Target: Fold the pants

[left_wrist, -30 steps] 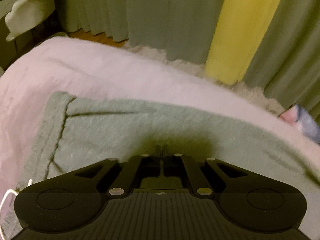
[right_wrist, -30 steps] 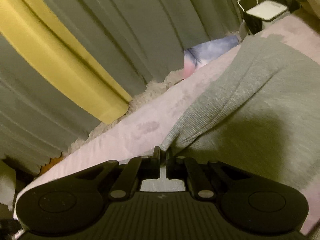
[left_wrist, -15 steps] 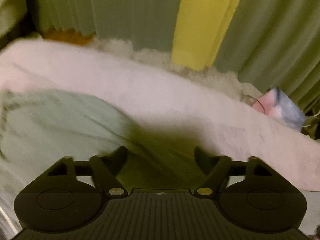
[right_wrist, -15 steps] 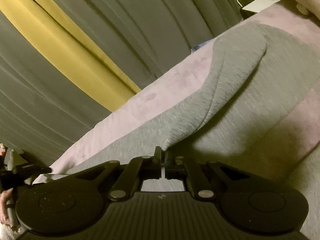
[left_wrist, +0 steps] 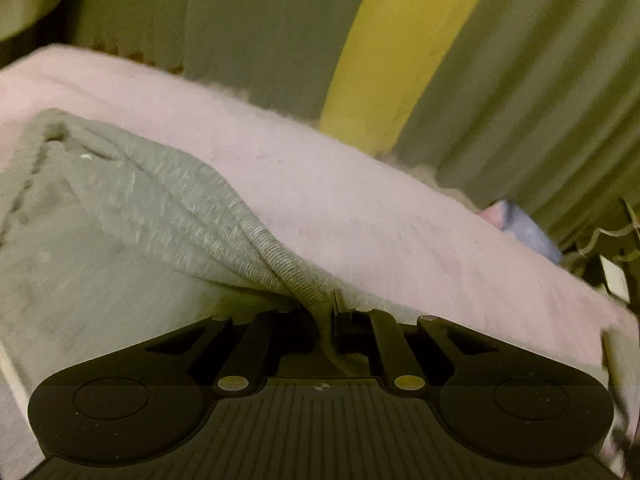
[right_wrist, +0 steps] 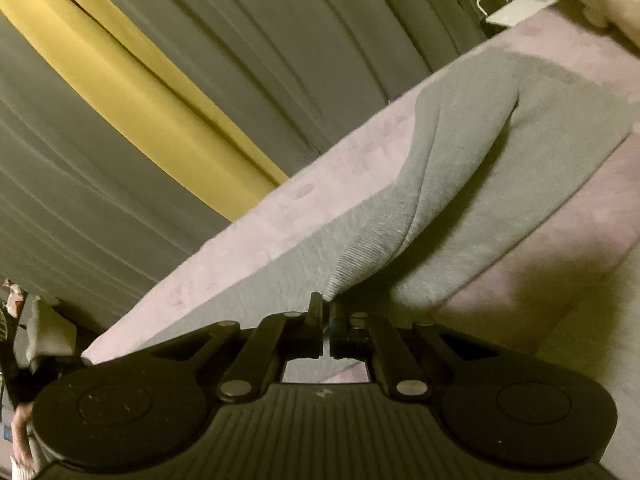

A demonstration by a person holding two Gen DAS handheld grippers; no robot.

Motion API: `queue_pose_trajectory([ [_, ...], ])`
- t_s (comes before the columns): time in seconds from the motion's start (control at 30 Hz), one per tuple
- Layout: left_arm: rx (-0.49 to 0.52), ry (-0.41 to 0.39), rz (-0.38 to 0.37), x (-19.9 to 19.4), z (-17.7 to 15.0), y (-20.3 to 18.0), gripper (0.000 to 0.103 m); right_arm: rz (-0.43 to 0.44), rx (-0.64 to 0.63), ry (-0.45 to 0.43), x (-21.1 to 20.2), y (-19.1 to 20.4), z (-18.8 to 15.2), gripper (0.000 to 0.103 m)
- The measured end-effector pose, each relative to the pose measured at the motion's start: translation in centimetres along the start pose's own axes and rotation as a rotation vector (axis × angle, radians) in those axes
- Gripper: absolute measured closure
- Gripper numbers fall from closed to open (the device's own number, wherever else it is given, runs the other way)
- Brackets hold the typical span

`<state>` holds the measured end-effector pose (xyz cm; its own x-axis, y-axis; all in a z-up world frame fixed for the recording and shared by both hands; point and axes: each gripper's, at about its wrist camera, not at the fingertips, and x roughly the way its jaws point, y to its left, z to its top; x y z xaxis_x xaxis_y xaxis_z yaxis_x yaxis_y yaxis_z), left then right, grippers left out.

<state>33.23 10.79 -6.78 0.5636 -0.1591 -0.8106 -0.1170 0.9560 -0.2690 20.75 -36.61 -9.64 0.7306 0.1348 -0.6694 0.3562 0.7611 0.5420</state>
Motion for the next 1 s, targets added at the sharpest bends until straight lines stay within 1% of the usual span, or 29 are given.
queue_pose_trajectory([
  [0.07,0.047,-0.042,-0.012,-3.2,-3.1,0.3,0.094,0.005,-0.018,-0.009,-2.3,-0.1,-0.8,0.101],
  [0.13,0.081,-0.057,-0.014,-6.2,-7.0,1.1,0.094,0.005,-0.043,-0.018,-5.3,-0.2,-2.1,0.101],
  [0.23,0.086,-0.034,-0.021,-9.3,-12.6,2.6,0.094,-0.003,-0.035,0.011,-9.8,-1.4,-5.3,0.101],
  [0.3,0.073,-0.008,-0.013,-10.9,-16.4,3.6,0.094,-0.031,-0.027,0.041,-12.5,-2.4,-7.9,0.101],
  [0.4,0.053,0.031,0.008,-11.8,-21.5,5.0,0.094,-0.076,0.022,0.100,-15.4,-4.6,-11.8,0.101],
  [0.47,0.036,0.066,0.037,-11.3,-23.6,5.6,0.094,-0.116,0.031,0.141,-16.0,-5.8,-14.0,0.101],
  [0.5,0.019,0.072,0.053,-10.6,-24.4,6.1,0.092,-0.136,0.028,0.158,-15.9,-6.3,-14.7,0.101],
  [0.57,-0.019,0.097,0.054,-9.4,-24.9,6.9,0.090,-0.186,-0.023,0.166,-15.1,-6.7,-15.9,0.101],
  [0.6,-0.034,0.094,0.051,-9.3,-24.8,7.0,0.087,-0.205,-0.052,0.184,-14.4,-6.7,-16.1,0.100],
  [0.63,-0.045,0.098,0.048,-9.7,-24.5,7.1,0.081,-0.226,-0.060,0.201,-13.7,-6.8,-16.2,0.098],
  [0.67,-0.055,0.089,0.049,-10.4,-24.1,7.2,0.078,-0.235,-0.051,0.215,-13.3,-6.8,-16.1,0.096],
  [0.7,-0.060,0.056,0.068,-11.5,-23.6,7.4,0.069,-0.234,-0.043,0.223,-13.3,-6.7,-15.9,0.096],
  [0.73,-0.059,0.014,0.089,-12.6,-22.8,8.1,0.057,-0.230,-0.044,0.206,-13.8,-6.4,-15.6,0.093],
  [0.77,-0.066,-0.032,0.108,-13.9,-22.7,8.1,0.049,-0.231,-0.056,0.186,-14.6,-6.1,-15.2,0.088],
  [0.8,-0.083,-0.092,0.136,-15.0,-21.8,8.8,0.033,-0.242,-0.073,0.166,-15.2,-5.6,-14.8,0.072],
  [0.83,-0.096,-0.143,0.167,-15.6,-21.1,9.4,0.023,-0.266,-0.097,0.134,-15.8,-5.2,-14.2,0.058],
  [0.87,-0.107,-0.178,0.193,-15.7,-20.0,9.7,0.022,-0.289,-0.118,0.107,-16.2,-5.0,-13.6,0.051],
  [0.9,-0.121,-0.214,0.225,-15.7,-18.9,10.5,0.021,-0.315,-0.145,0.078,-16.4,-4.7,-13.1,0.046],
  [0.97,-0.136,-0.243,0.259,-15.0,-17.0,12.2,0.016,-0.352,-0.200,0.031,-16.3,-3.9,-12.0,0.046],
  [1.0,-0.158,-0.240,0.278,-13.9,-15.8,12.8,0.015,-0.357,-0.211,0.018,-15.9,-3.6,-11.5,0.045],
])
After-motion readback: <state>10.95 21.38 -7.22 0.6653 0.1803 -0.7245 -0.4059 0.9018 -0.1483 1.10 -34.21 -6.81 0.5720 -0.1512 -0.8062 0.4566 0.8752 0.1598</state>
